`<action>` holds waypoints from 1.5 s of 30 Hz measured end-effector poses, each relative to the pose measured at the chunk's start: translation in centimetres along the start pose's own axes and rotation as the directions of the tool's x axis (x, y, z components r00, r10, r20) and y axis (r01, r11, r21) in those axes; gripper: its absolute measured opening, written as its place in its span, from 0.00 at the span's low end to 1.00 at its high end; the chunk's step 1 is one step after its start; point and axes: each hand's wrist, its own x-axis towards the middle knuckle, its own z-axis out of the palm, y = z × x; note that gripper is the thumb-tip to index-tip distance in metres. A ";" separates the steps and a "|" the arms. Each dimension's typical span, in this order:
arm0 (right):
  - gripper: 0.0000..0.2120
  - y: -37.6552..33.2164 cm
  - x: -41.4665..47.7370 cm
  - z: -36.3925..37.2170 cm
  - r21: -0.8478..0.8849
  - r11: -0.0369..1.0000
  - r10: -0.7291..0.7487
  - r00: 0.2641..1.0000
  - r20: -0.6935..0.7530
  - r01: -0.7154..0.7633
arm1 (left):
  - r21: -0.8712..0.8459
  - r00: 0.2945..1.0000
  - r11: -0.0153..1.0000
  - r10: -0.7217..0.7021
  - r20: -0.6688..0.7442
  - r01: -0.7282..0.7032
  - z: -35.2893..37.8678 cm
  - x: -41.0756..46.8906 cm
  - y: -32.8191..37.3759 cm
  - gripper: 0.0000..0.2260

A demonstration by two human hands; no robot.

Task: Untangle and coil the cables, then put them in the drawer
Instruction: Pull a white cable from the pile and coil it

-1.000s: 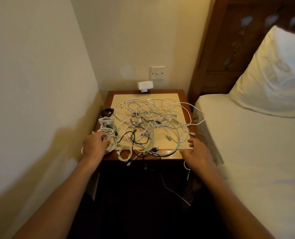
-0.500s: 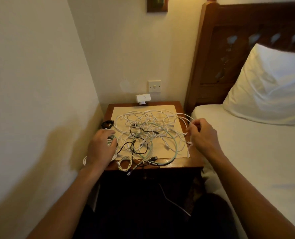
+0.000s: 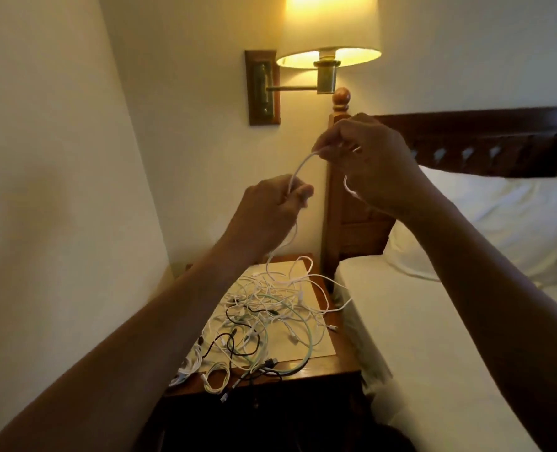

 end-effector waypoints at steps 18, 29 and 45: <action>0.11 -6.3 -9.3 10.7 0.798 0.454 0.199 0.918 0.343 -0.396 | -0.786 0.920 0.554 -0.390 0.047 0.275 -10.3 -0.9 1.1 0.10; 0.18 -6.4 -5.1 3.4 0.290 0.834 0.300 0.827 0.476 -0.470 | 0.189 1.000 0.982 0.010 0.021 -0.014 -8.6 -5.3 0.8 0.25; 0.11 1.8 -9.8 1.7 0.228 0.865 0.331 0.848 0.413 -0.448 | 0.125 0.959 0.969 -0.230 0.166 0.211 -10.4 -9.1 -9.9 0.08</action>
